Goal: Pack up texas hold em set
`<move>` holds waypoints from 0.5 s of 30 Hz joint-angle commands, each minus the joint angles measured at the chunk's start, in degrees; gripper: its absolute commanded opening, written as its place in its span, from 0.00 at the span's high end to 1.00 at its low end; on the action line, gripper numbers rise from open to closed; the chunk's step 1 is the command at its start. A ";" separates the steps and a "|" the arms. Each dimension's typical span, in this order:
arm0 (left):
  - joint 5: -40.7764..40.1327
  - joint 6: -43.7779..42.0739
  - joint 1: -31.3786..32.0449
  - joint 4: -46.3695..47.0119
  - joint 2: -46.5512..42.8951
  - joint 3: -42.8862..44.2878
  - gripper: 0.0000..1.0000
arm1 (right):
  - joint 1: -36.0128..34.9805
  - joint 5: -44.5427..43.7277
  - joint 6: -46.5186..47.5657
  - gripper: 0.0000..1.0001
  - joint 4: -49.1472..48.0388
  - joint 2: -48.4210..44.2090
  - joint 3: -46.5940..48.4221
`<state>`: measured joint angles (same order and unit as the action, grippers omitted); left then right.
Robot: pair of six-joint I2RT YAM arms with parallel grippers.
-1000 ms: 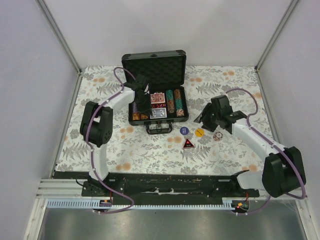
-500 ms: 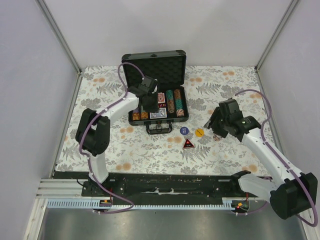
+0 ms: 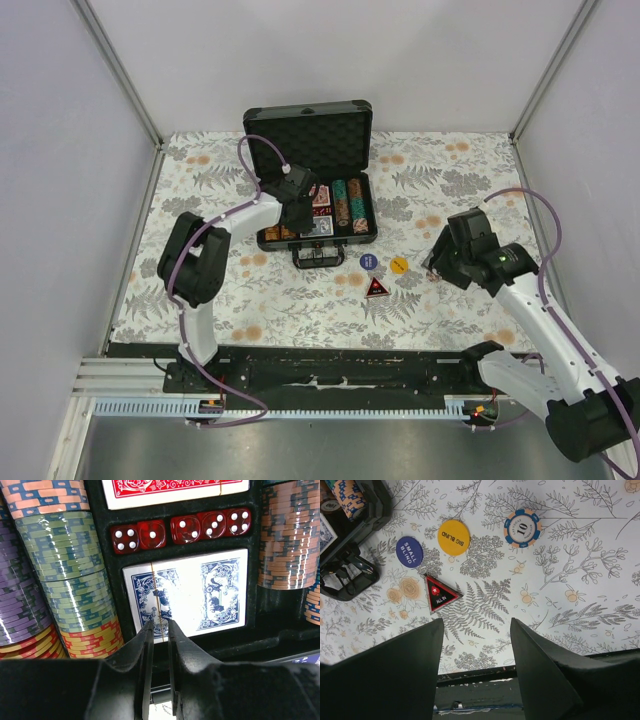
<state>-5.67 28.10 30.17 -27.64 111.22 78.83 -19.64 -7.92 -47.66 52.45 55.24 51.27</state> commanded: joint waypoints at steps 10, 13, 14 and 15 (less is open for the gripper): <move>0.47 2.31 0.06 3.12 -14.61 -0.25 0.68 | 0.04 -4.64 3.27 0.26 4.34 0.39 1.56; 6.79 1.96 -0.20 -0.04 -19.09 1.32 0.64 | 0.04 -4.65 4.33 0.24 1.35 2.14 0.68; 8.55 1.79 -0.29 -0.40 -20.41 1.24 0.63 | 0.04 -3.86 5.11 0.23 0.47 3.19 0.76; 10.14 1.70 -0.29 -0.57 -22.08 0.98 0.61 | 0.13 -2.81 5.99 0.21 -0.41 4.60 0.85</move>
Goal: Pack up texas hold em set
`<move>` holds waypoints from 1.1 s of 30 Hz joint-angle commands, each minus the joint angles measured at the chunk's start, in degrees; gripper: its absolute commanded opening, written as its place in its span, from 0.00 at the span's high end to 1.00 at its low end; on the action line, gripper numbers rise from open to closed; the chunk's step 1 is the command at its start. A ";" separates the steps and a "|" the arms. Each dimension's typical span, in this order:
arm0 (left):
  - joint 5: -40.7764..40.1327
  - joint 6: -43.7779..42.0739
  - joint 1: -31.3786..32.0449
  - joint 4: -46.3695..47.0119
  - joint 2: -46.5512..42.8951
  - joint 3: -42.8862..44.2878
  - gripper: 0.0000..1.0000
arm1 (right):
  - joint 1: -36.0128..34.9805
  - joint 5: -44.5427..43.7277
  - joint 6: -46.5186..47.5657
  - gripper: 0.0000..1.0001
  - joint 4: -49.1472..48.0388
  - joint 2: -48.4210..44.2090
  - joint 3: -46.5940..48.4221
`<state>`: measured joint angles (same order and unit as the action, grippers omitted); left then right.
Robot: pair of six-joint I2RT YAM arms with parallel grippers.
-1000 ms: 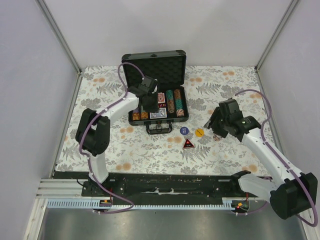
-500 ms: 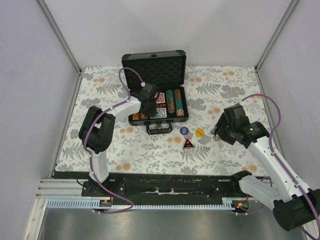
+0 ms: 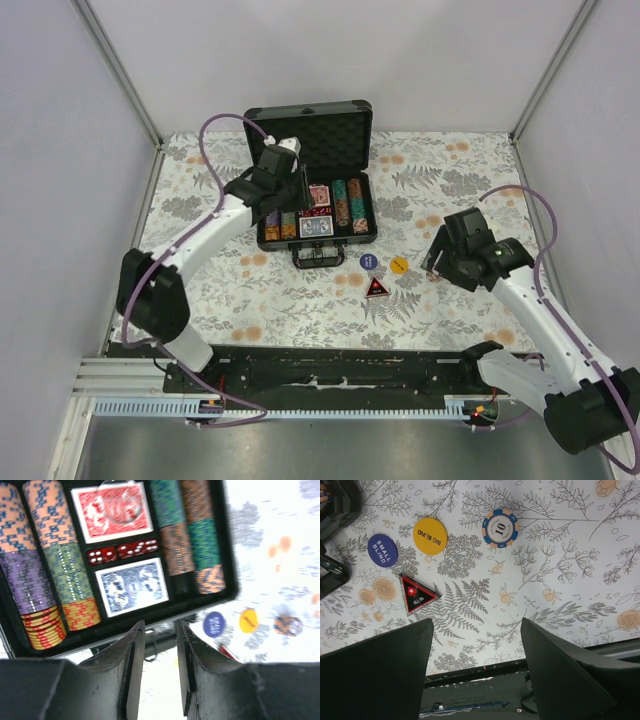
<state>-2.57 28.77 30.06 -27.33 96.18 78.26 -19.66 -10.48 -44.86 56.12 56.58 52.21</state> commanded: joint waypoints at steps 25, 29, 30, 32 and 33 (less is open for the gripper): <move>1.35 0.41 -0.09 -5.01 -34.92 -14.44 0.17 | -21.56 -8.33 -3.65 0.02 -14.19 38.95 13.44; -0.07 1.54 -0.09 -4.40 -37.64 -17.60 0.17 | -22.17 -9.55 -8.47 0.02 -13.32 40.10 13.54; 0.02 1.81 -0.18 -3.70 -38.08 -18.57 0.17 | -22.18 -10.08 -9.88 0.02 -13.05 39.93 13.19; -0.33 2.86 -0.18 -2.30 -38.87 -20.33 0.17 | -22.26 -10.52 -12.17 0.02 -12.96 39.32 11.96; -0.16 3.39 -0.18 -1.50 -39.05 -20.86 0.17 | -22.26 -10.70 -13.48 0.02 -13.05 38.88 11.35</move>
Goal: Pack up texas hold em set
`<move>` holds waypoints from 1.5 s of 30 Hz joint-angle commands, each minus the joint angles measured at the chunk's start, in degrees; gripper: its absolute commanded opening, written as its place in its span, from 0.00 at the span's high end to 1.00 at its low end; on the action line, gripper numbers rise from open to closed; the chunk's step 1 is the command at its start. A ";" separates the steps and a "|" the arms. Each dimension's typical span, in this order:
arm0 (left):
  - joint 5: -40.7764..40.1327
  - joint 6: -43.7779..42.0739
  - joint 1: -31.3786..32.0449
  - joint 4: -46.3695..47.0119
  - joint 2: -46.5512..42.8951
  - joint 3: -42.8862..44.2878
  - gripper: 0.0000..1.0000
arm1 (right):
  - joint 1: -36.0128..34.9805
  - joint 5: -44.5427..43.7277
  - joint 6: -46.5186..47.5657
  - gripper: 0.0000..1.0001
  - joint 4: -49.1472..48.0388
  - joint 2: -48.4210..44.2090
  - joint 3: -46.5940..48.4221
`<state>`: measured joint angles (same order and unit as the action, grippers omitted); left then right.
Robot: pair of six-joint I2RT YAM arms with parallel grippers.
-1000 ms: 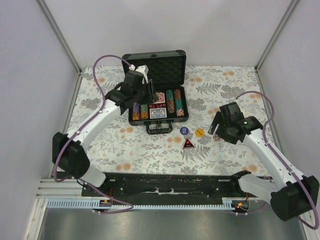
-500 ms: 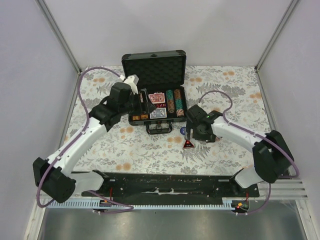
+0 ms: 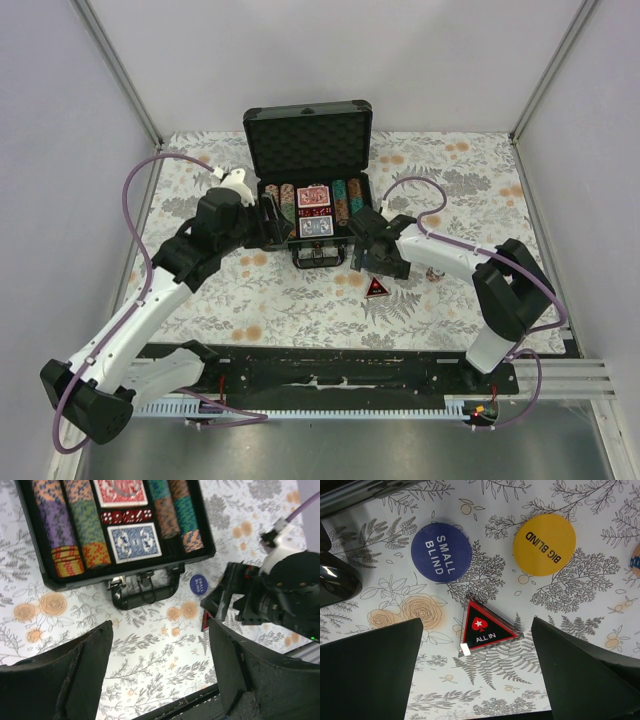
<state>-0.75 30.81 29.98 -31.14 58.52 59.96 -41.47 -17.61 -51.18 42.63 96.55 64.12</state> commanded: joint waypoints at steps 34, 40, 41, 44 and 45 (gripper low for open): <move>-4.34 1.10 -0.44 9.25 -2.97 -8.81 0.17 | -0.63 1.96 -15.36 0.13 -1.85 3.03 -5.58; -4.43 1.18 -0.53 9.34 -2.97 -8.90 0.17 | -0.54 2.05 -14.21 0.26 -2.47 3.82 -4.88; -4.34 1.18 -0.53 9.25 -2.80 -8.90 0.17 | -0.63 2.22 -13.86 0.30 -2.47 3.99 -4.62; -4.34 1.18 -0.53 9.34 -2.89 -8.90 0.17 | -0.63 1.96 -12.55 0.39 -2.55 3.99 -3.83; -4.43 1.27 -0.53 9.25 -2.89 -8.90 0.17 | -0.54 1.70 -12.11 0.41 -2.47 3.82 -3.39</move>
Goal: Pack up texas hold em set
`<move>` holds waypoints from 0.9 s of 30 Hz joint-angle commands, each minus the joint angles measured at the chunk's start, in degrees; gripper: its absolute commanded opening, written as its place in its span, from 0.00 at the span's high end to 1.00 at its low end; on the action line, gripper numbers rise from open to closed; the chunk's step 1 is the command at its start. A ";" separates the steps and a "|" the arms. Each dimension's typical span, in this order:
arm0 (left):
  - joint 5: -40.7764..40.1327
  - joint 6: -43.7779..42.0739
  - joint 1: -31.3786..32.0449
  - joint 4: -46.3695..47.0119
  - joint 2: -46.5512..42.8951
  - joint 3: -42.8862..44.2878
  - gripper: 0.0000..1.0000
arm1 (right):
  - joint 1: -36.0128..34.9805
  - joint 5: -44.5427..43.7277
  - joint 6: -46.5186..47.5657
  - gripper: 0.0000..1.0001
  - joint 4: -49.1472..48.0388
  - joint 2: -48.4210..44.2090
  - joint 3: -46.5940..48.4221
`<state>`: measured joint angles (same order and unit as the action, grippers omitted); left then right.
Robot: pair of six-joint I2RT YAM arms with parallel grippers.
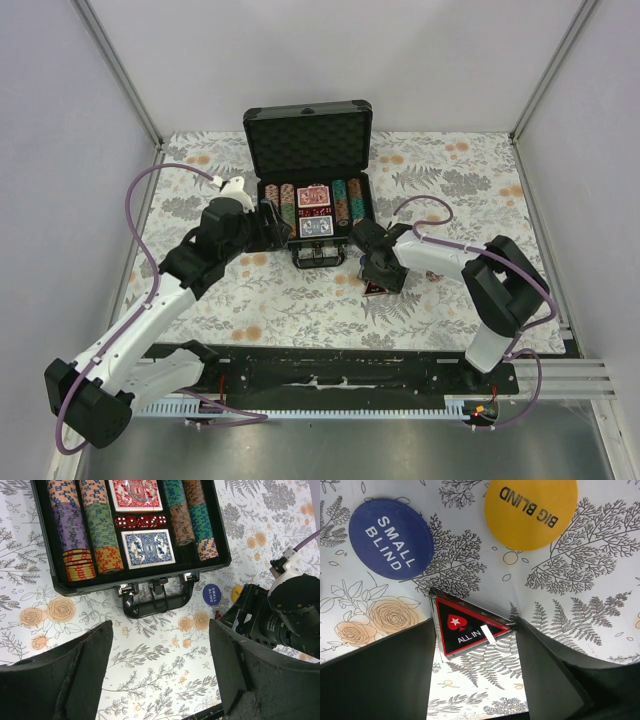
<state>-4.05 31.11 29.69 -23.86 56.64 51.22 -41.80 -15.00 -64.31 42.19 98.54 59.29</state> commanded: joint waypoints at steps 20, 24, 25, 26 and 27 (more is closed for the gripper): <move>-6.75 0.18 -0.25 2.58 -5.40 -1.56 0.17 | -1.27 -6.97 24.31 0.47 0.71 10.60 37.37; -7.20 -0.09 -0.34 3.11 -5.75 -1.92 0.17 | -1.27 -6.18 28.62 0.47 -0.45 18.95 47.04; -7.37 -0.09 -0.25 2.94 -5.58 -1.74 0.17 | -1.27 -5.57 29.33 0.47 -0.10 21.14 49.76; -7.55 -0.26 -0.34 2.94 -5.49 -1.57 0.17 | -1.35 -4.95 29.68 0.47 0.08 23.34 51.79; -7.63 -0.35 -0.25 2.76 -5.32 -1.48 0.17 | -1.35 -4.60 29.77 0.47 0.25 24.84 53.20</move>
<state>-9.45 31.09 29.61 -23.44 51.90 49.78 -42.92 -19.88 -39.29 43.18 117.69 105.56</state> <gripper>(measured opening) 0.831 0.668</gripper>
